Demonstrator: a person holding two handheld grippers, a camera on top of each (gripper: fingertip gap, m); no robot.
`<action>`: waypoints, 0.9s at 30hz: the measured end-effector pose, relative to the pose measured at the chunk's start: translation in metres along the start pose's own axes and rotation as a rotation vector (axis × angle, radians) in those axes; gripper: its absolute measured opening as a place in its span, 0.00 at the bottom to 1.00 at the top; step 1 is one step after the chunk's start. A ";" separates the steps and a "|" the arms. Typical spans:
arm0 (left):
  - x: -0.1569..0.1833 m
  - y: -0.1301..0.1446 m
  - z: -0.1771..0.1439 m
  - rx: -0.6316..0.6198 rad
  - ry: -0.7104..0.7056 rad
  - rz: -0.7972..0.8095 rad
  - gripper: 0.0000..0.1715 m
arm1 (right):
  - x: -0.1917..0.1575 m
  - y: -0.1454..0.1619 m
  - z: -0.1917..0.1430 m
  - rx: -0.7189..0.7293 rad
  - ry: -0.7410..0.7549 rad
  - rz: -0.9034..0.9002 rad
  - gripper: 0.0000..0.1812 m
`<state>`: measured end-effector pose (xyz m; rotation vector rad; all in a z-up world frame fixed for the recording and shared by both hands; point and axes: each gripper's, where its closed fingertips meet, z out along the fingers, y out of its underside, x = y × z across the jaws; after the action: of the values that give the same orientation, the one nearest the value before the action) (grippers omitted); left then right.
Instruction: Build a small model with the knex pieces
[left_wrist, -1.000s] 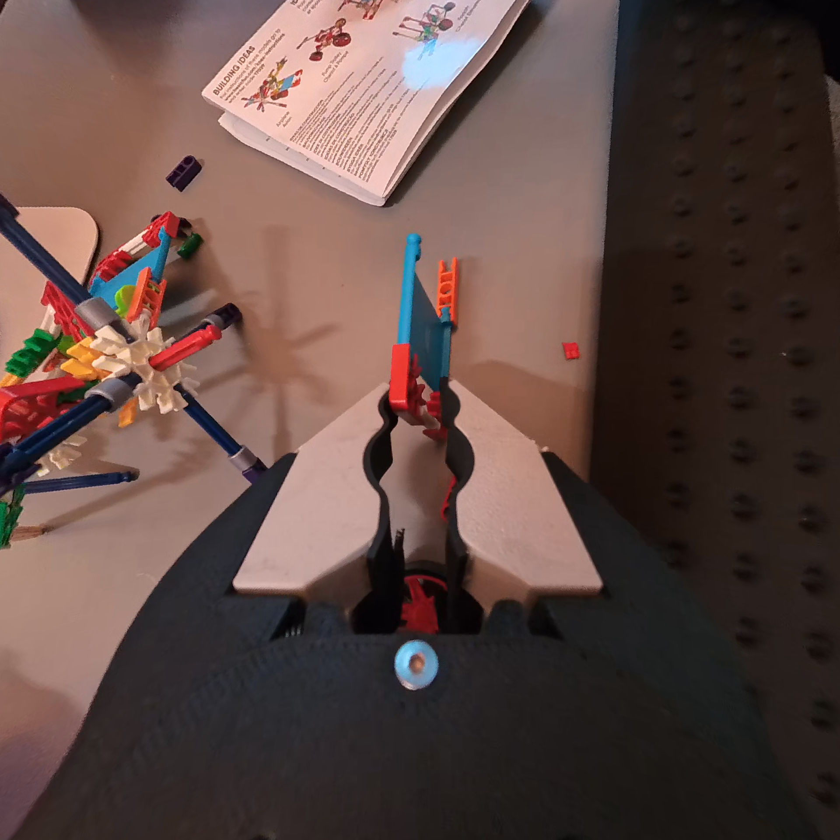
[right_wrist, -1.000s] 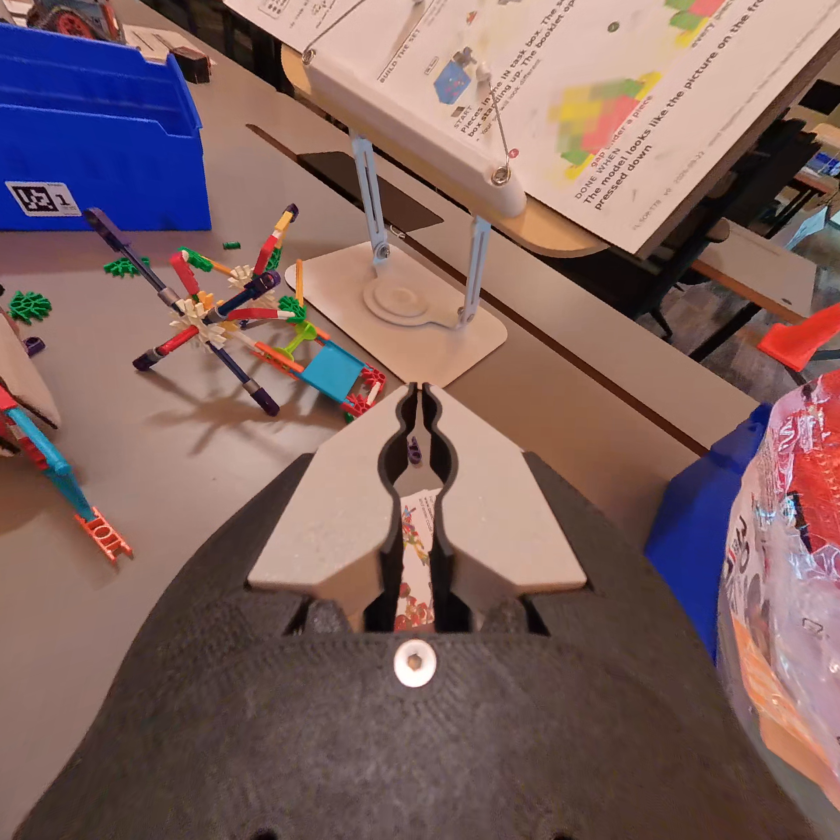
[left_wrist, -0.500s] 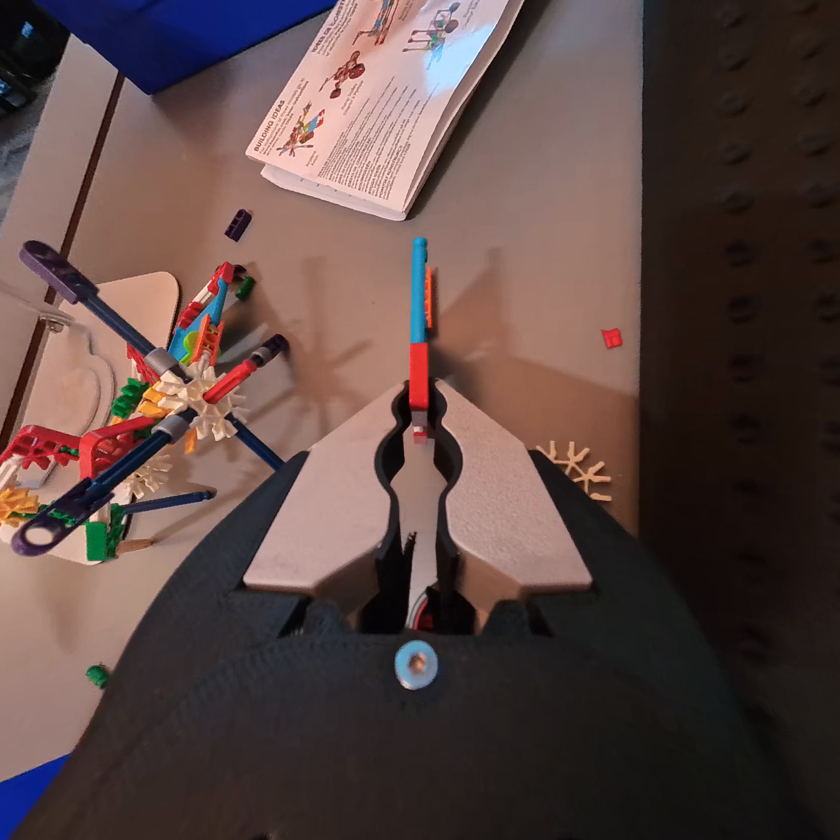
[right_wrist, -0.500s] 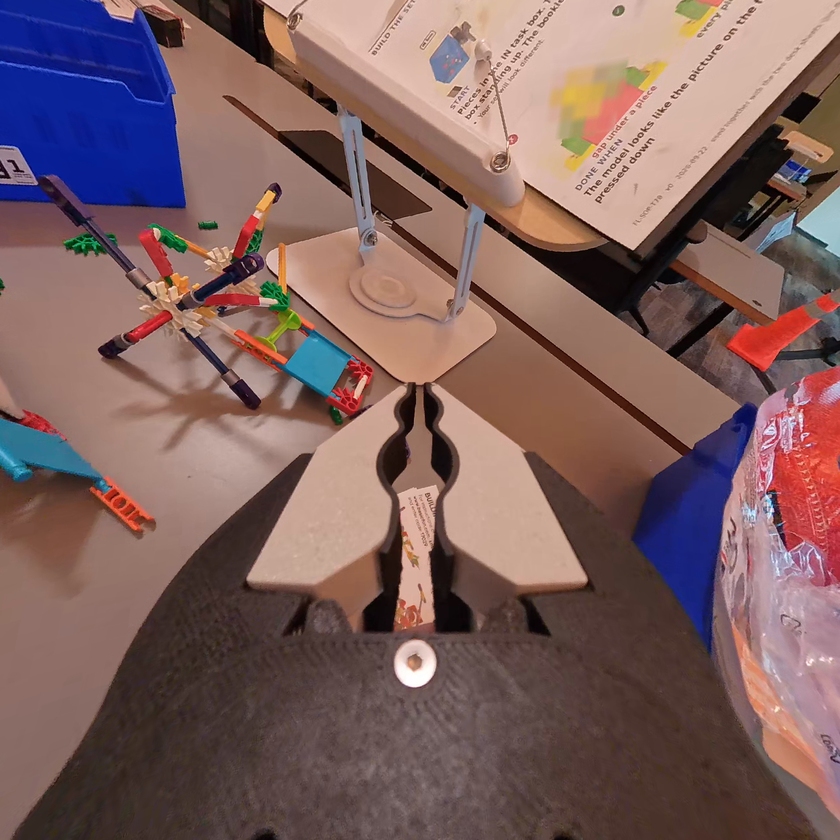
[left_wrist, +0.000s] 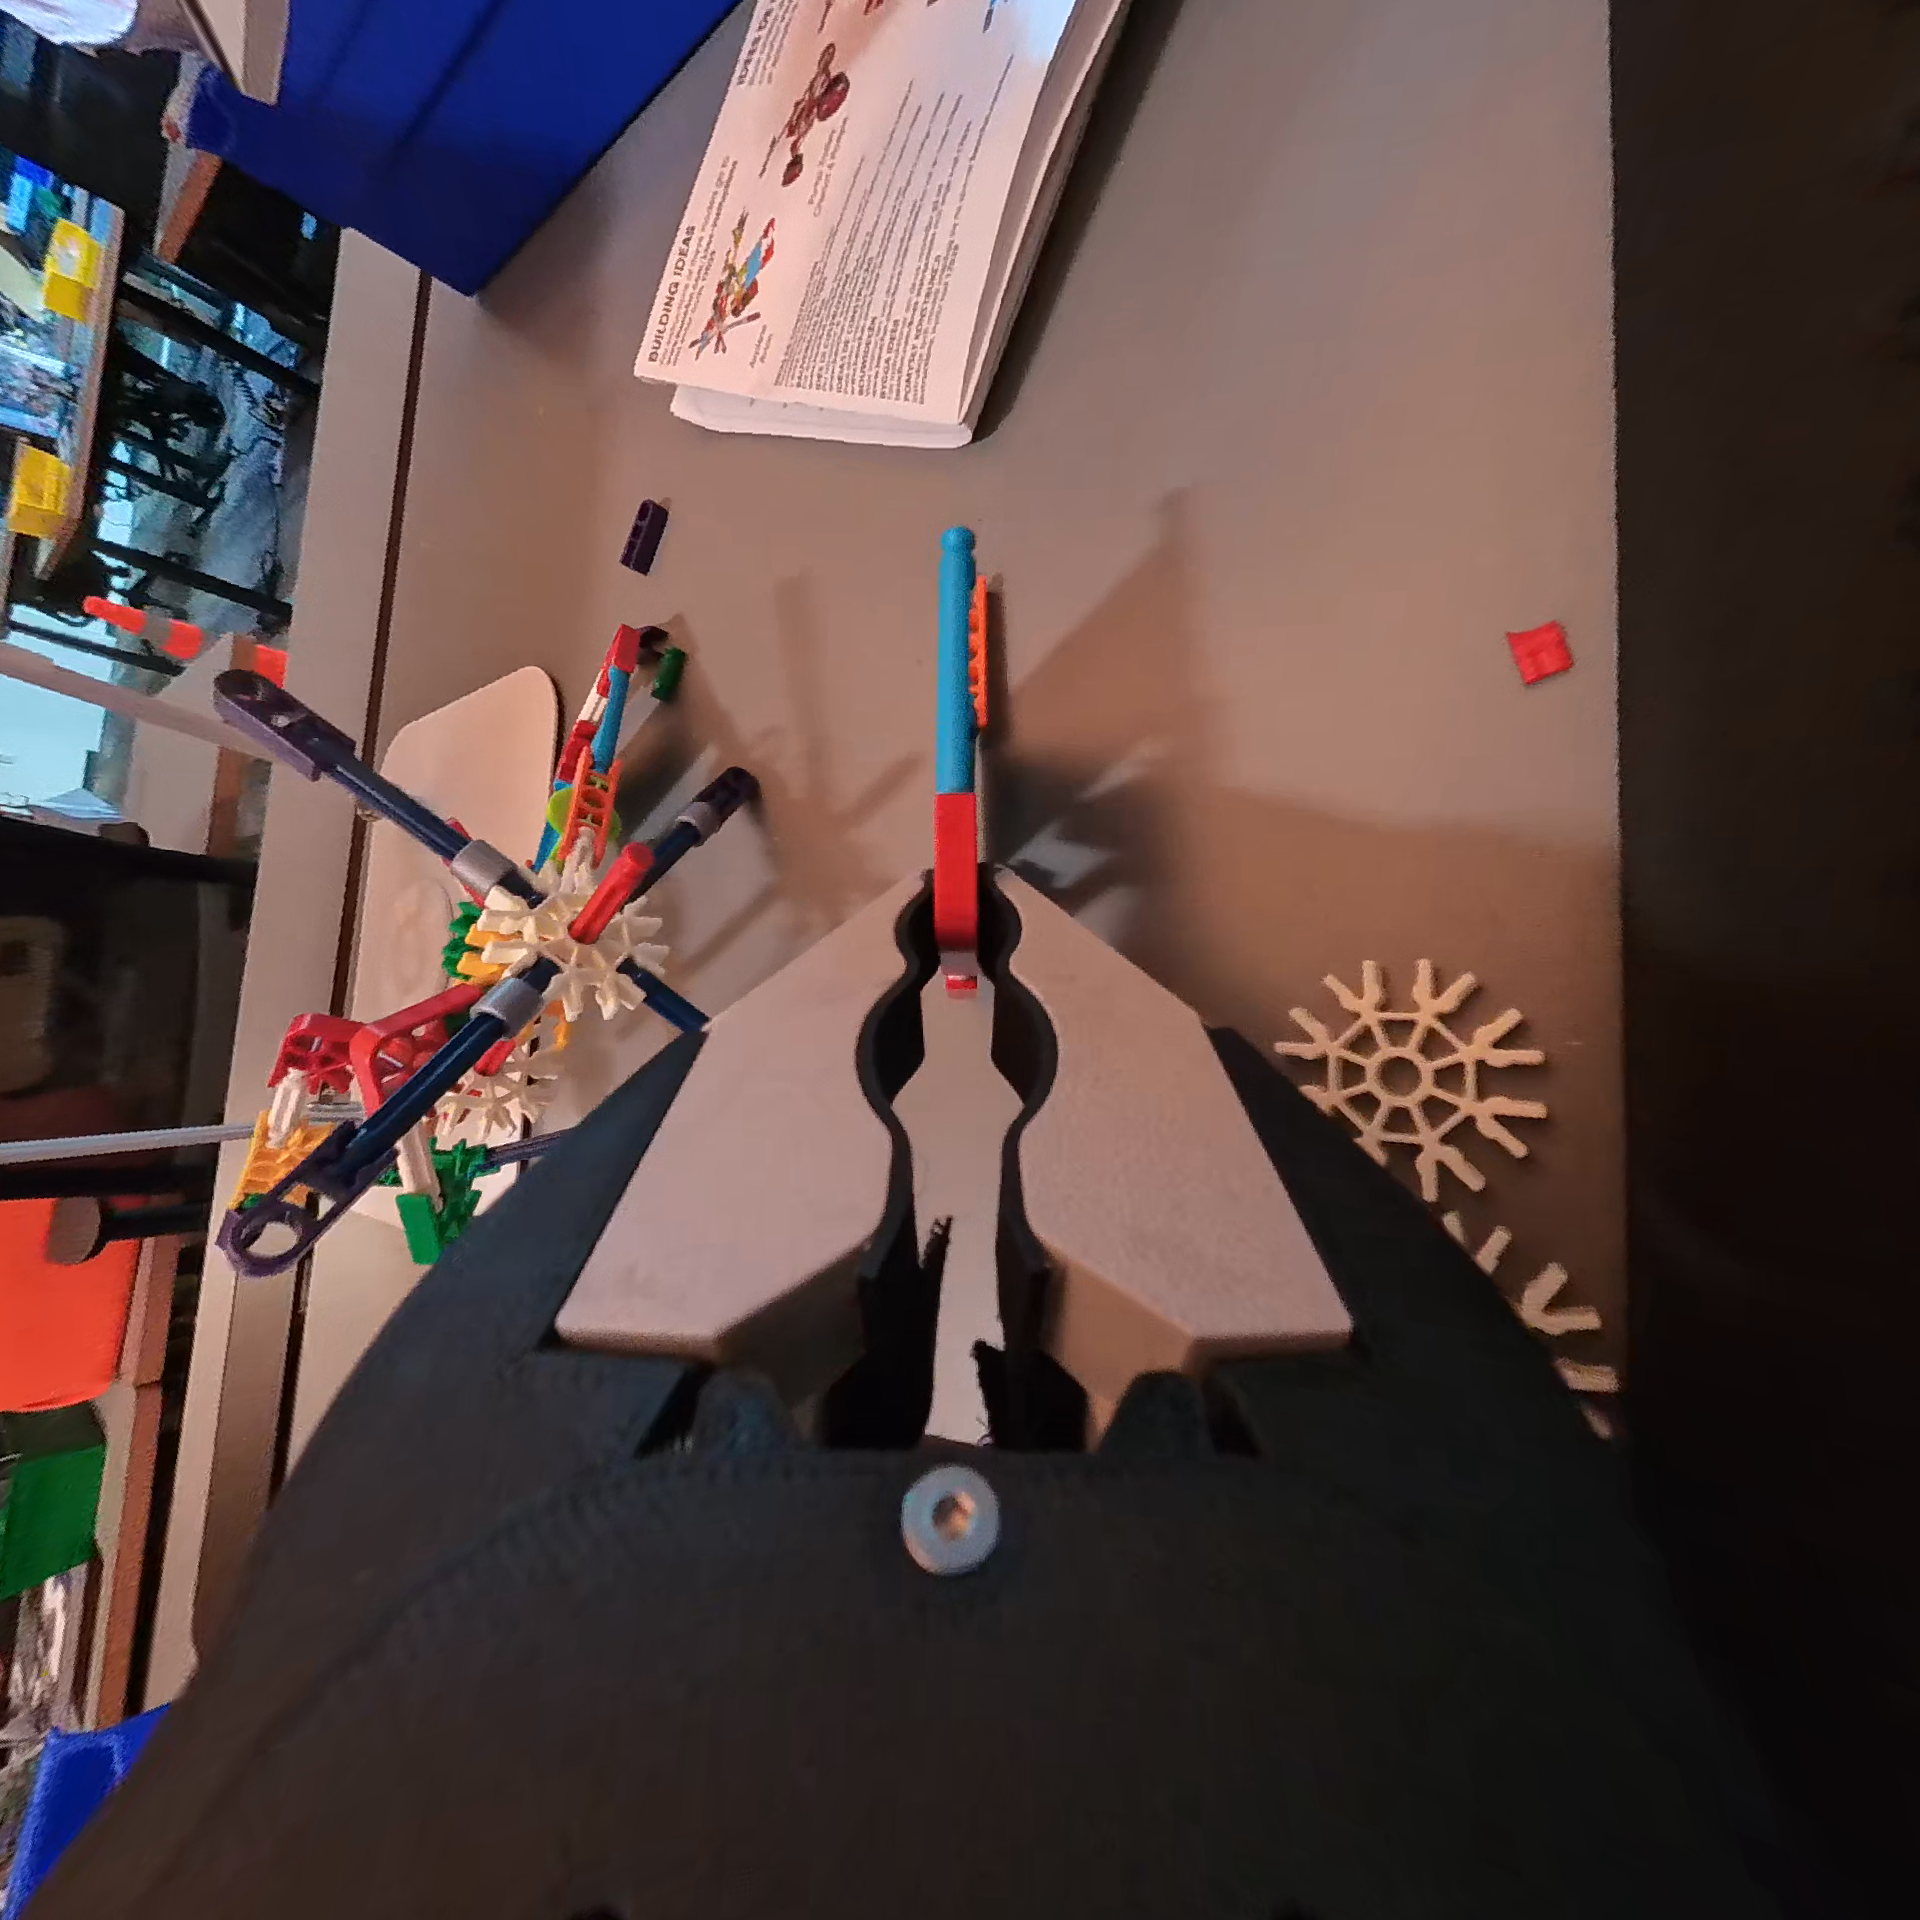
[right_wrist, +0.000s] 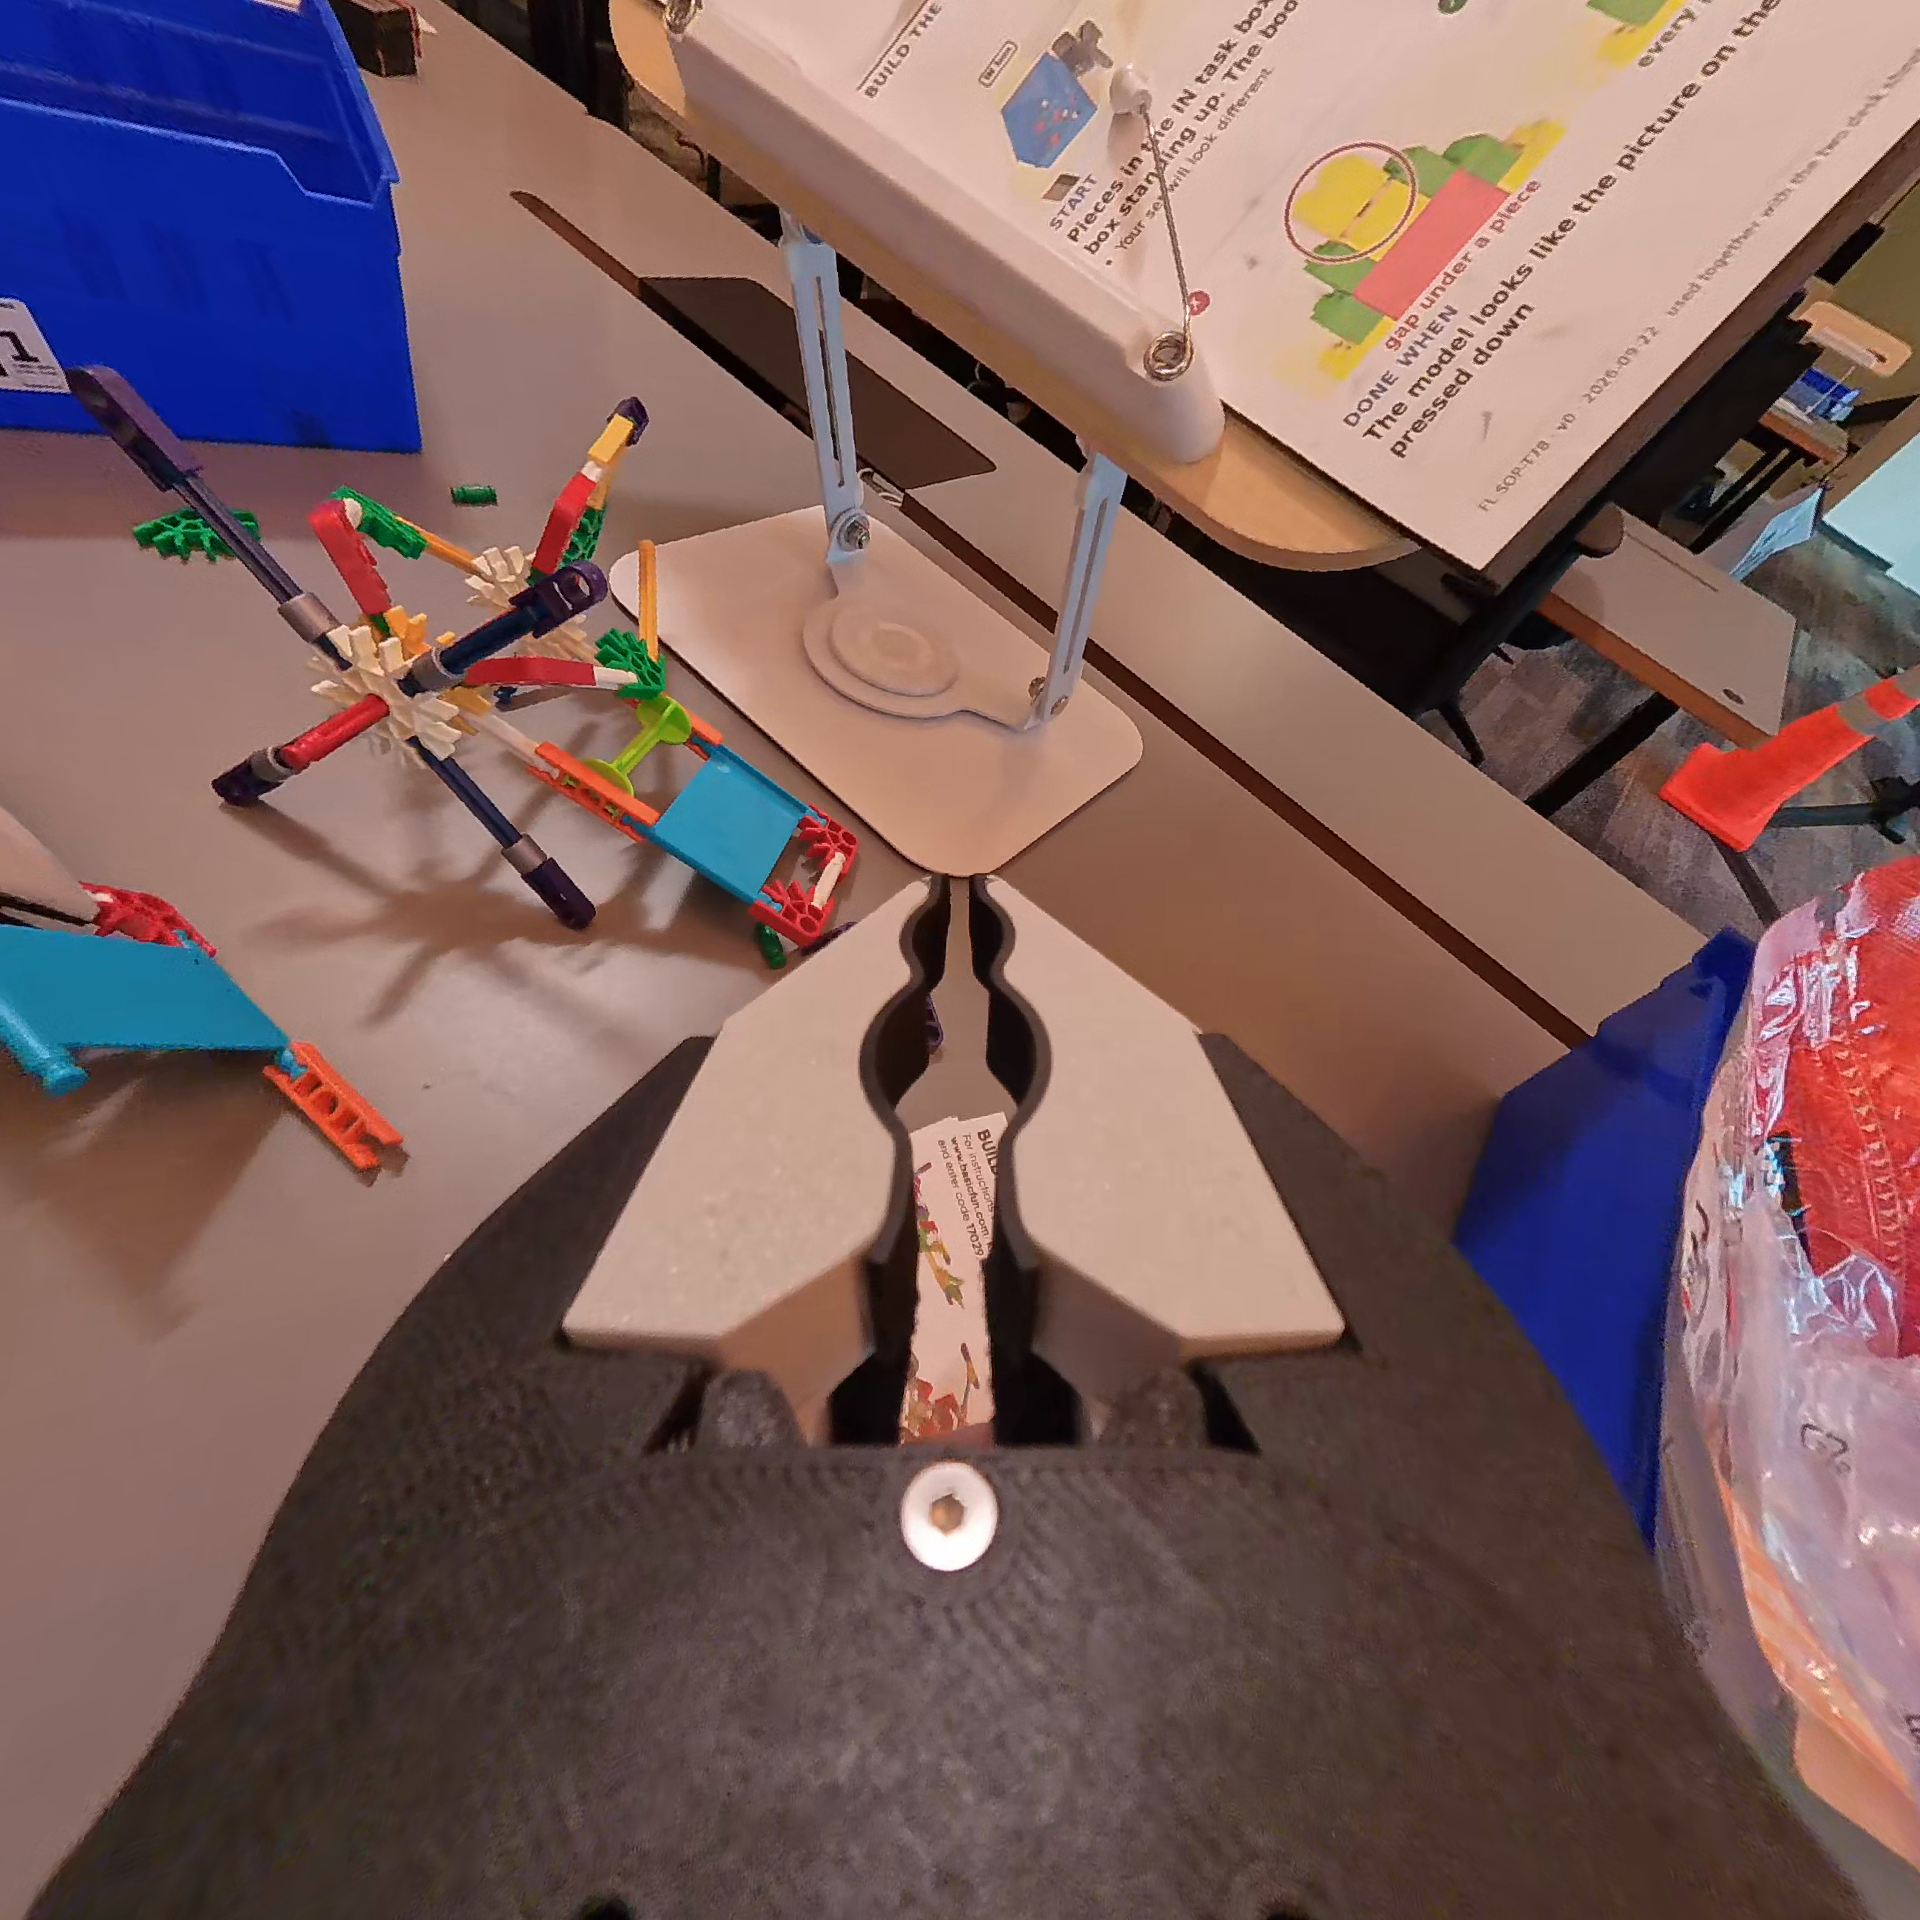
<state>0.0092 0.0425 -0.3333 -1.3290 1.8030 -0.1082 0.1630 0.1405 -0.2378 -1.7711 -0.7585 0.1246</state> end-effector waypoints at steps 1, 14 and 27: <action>0.001 0.000 0.000 0.002 0.004 -0.004 0.02 | 0.000 0.000 0.000 0.000 0.000 0.001 0.01; 0.026 -0.010 -0.007 0.059 0.173 -0.053 0.13 | 0.001 0.002 0.001 -0.001 -0.002 0.002 0.01; -0.026 -0.029 -0.086 0.173 0.031 -0.168 0.24 | -0.004 0.019 0.016 -0.070 0.014 -0.063 0.01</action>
<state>-0.0260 0.0165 -0.2498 -1.3579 1.6648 -0.3699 0.1611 0.1491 -0.2613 -1.8101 -0.8161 0.0435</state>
